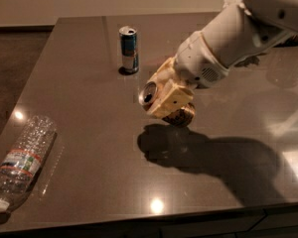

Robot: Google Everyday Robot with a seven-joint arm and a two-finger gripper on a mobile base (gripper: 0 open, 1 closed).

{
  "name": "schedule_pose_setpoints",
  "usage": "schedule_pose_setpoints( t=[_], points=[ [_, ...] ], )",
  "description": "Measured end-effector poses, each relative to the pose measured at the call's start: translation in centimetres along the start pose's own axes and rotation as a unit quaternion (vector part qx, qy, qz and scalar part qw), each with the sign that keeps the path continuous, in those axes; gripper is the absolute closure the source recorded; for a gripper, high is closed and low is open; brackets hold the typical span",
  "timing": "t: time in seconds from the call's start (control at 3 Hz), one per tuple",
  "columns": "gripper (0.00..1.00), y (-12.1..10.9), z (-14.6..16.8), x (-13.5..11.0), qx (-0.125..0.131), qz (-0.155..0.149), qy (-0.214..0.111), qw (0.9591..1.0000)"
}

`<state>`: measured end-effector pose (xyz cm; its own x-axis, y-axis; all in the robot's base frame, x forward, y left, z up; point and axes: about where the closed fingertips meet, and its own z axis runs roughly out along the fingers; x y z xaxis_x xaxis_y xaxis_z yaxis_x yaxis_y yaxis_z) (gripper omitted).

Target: Place orange can upright

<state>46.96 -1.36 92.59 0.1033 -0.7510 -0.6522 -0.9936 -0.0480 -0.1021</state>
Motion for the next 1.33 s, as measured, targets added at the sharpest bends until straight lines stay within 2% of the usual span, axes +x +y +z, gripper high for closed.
schedule_pose_setpoints(
  t=[0.33,0.67,1.0,1.33],
  points=[
    [1.0,-0.3,-1.3,-0.4,0.03,0.044,-0.092,0.9944],
    [1.0,-0.6,-2.1,0.1,0.062,0.074,-0.167,0.9812],
    [1.0,-0.9,-2.7,0.9,0.088,0.091,-0.227,0.9655],
    [1.0,-1.0,-2.6,1.5,0.098,0.1,-0.272,0.9521]
  ],
)
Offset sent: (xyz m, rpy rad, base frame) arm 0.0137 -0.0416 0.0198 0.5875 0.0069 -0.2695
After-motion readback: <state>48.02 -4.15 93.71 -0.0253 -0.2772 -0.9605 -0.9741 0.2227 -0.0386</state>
